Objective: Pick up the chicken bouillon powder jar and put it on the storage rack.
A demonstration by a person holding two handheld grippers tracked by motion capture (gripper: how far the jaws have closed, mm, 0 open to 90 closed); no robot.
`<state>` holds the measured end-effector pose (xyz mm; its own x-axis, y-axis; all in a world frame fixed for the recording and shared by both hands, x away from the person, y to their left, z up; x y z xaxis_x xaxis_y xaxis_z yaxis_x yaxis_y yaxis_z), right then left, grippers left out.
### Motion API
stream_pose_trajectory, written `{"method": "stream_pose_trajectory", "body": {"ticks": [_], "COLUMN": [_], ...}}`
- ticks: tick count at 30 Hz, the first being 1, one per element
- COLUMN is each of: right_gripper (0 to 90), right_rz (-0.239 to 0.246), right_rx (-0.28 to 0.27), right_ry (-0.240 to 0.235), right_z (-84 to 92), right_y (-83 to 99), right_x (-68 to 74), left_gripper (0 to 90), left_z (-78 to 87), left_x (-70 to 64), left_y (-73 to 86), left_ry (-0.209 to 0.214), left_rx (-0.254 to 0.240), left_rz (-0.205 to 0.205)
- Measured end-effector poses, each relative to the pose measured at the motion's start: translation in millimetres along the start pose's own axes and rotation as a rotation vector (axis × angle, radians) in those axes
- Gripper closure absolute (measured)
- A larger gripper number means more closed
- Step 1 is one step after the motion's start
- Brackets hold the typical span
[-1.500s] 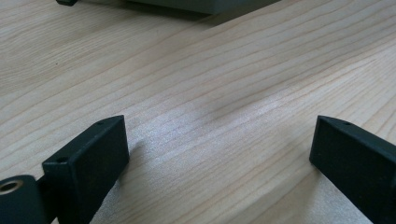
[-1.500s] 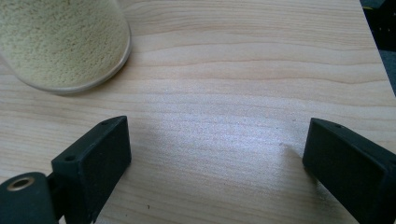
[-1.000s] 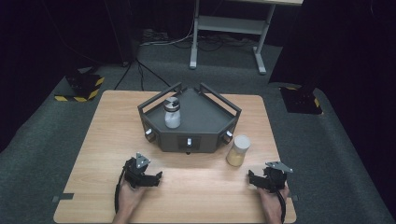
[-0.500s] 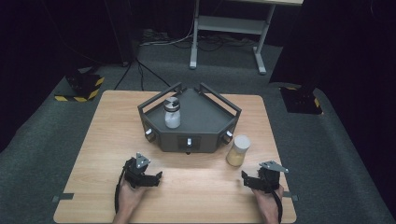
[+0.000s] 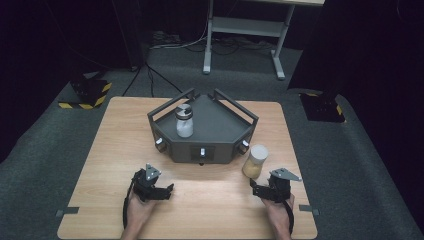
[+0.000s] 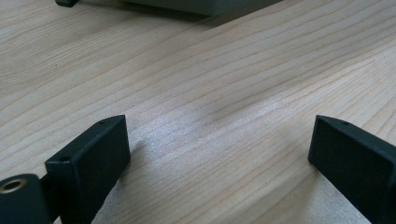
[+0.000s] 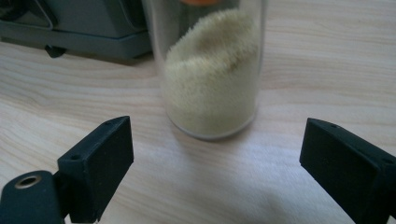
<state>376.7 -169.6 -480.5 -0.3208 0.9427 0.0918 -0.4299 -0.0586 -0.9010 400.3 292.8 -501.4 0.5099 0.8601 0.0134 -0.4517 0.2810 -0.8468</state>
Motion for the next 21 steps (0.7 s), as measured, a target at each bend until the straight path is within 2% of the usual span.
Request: {"method": "stream_pose_trajectory", "body": {"ticks": [6,21], "right_gripper": [11.8,20.4], "right_rz": [0.011,0.013], "right_rx": [-0.036,-0.087], "right_ry": [0.005,0.031], "right_z": [-8.2,-24.9], "right_y": [-10.6,-31.0], "right_x": [6.7,14.0], "left_gripper": [5.6,5.6], "left_z": [0.0,0.1], "left_x": [0.0,-0.6], "left_y": [0.0,0.0], "left_ry": [0.0,-0.004], "left_rx": [0.0,0.0], "left_rz": [0.001,0.003]}}
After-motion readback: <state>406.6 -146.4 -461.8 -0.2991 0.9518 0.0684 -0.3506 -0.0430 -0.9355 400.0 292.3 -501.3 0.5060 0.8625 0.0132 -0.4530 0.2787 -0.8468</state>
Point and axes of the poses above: each handheld gripper's, and its own axes: z roughly backward along the jaws, y roughly out of its underside, x roughly to its left, the point moved 9 cm from there along -z, roughly forward along the jaws, and after that the axes turned 11 degrees about -x, right-handed, at the moved point
